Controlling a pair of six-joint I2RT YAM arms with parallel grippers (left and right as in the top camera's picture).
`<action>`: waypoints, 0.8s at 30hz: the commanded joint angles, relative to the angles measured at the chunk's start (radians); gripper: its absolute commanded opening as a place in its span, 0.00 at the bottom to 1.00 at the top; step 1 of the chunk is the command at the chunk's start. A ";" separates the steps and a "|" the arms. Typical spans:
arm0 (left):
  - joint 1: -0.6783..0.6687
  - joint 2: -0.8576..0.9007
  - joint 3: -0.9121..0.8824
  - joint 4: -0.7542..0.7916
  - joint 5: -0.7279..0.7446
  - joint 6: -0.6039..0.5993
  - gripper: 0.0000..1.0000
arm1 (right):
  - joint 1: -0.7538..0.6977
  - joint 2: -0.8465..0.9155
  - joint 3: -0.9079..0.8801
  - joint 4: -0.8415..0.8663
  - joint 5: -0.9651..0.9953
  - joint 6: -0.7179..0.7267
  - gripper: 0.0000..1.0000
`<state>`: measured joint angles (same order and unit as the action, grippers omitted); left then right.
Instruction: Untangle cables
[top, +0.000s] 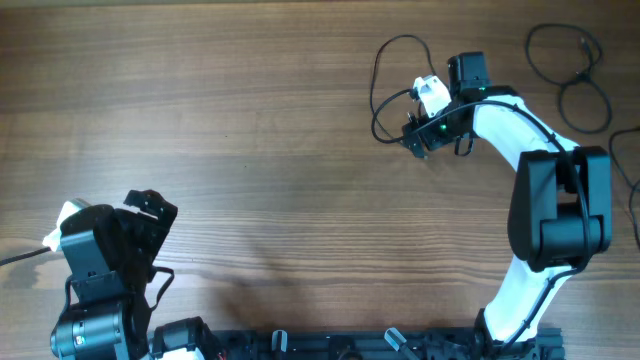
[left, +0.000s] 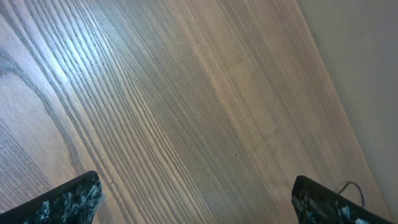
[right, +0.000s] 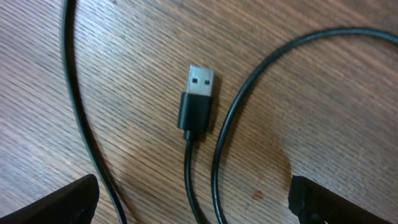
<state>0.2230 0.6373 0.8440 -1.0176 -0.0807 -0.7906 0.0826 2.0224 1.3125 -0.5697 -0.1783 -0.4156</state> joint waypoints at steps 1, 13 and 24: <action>0.006 -0.002 0.002 0.003 0.001 -0.002 1.00 | 0.032 0.037 0.003 -0.024 0.029 0.014 0.98; 0.006 -0.002 0.002 0.003 0.001 -0.002 1.00 | 0.142 0.126 0.003 -0.123 0.053 0.001 0.04; 0.006 -0.002 0.002 0.003 0.001 -0.002 1.00 | 0.018 0.029 0.193 -0.085 0.052 -0.084 0.04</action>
<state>0.2230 0.6373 0.8440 -1.0168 -0.0807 -0.7906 0.1425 2.0602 1.4269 -0.6655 -0.1337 -0.3805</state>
